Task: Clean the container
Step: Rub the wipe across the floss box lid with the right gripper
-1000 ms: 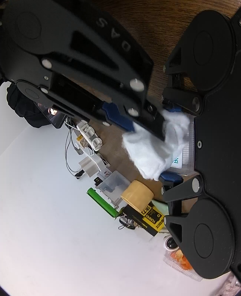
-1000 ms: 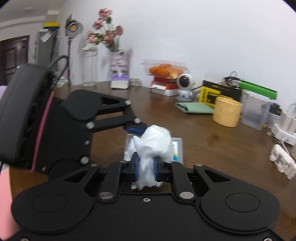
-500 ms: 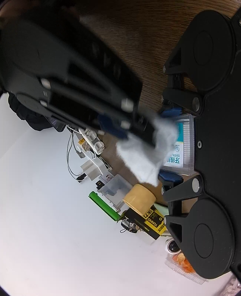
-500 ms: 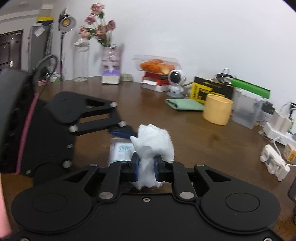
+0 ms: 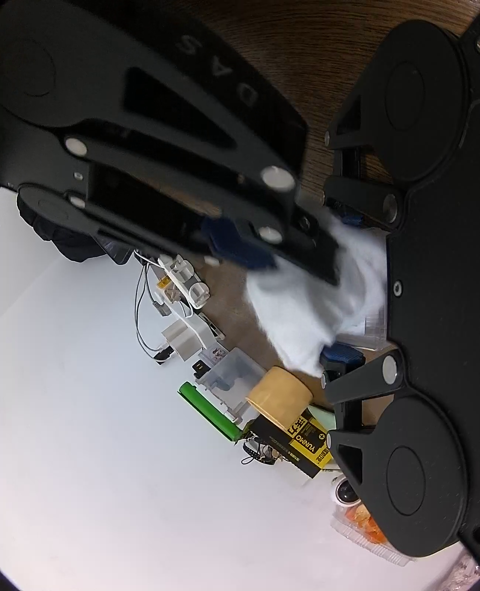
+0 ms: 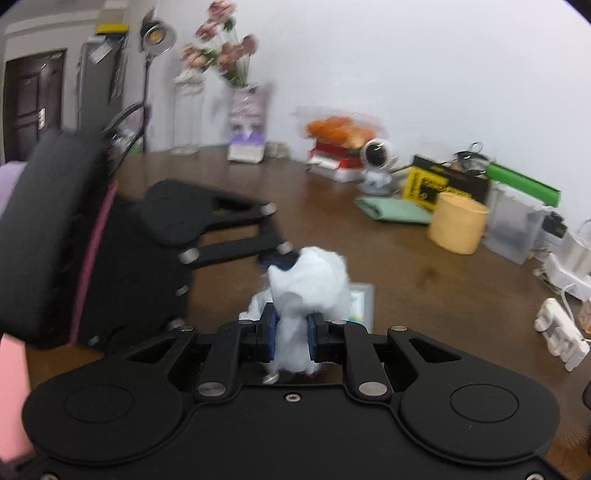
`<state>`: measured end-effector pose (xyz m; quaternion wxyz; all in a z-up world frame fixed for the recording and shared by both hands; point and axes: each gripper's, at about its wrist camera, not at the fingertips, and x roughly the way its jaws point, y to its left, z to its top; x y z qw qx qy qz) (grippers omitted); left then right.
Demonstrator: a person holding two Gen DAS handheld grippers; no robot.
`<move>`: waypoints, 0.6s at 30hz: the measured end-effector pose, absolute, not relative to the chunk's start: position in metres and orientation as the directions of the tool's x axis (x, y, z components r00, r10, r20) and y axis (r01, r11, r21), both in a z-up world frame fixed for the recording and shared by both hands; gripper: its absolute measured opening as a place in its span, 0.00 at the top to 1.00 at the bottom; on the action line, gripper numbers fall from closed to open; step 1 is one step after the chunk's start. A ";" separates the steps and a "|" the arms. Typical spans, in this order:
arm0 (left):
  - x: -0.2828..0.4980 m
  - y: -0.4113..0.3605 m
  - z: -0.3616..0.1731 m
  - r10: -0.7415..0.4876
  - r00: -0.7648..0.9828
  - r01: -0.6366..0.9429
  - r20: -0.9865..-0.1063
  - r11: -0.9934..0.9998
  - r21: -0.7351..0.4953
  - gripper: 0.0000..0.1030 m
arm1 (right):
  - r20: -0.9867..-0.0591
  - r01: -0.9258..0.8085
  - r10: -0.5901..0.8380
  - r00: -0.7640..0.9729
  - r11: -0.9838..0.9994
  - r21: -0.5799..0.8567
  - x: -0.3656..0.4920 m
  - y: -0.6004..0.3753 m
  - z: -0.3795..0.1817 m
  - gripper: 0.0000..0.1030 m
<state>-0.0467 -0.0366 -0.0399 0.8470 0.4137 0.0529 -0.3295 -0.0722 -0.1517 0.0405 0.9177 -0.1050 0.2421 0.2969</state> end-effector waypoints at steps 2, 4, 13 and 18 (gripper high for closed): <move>-0.049 -0.036 -0.041 -0.517 0.777 0.601 -0.360 0.438 0.669 0.46 | -0.522 -0.565 0.469 0.713 0.825 -0.030 -0.069 -0.160 0.041 0.83; -0.050 -0.038 -0.041 -0.517 0.777 0.601 -0.360 0.438 0.668 0.46 | -0.532 -0.502 0.399 0.747 0.863 -0.056 -0.063 -0.168 0.039 0.83; -0.055 -0.044 -0.042 -0.515 0.781 0.593 -0.352 0.438 0.675 0.46 | -0.499 -0.597 0.505 0.705 0.802 -0.032 -0.070 -0.150 0.044 0.83; -0.059 -0.048 -0.046 -0.514 0.786 0.584 -0.343 0.437 0.684 0.46 | -0.517 -0.507 0.412 0.750 0.860 -0.051 -0.064 -0.165 0.041 0.83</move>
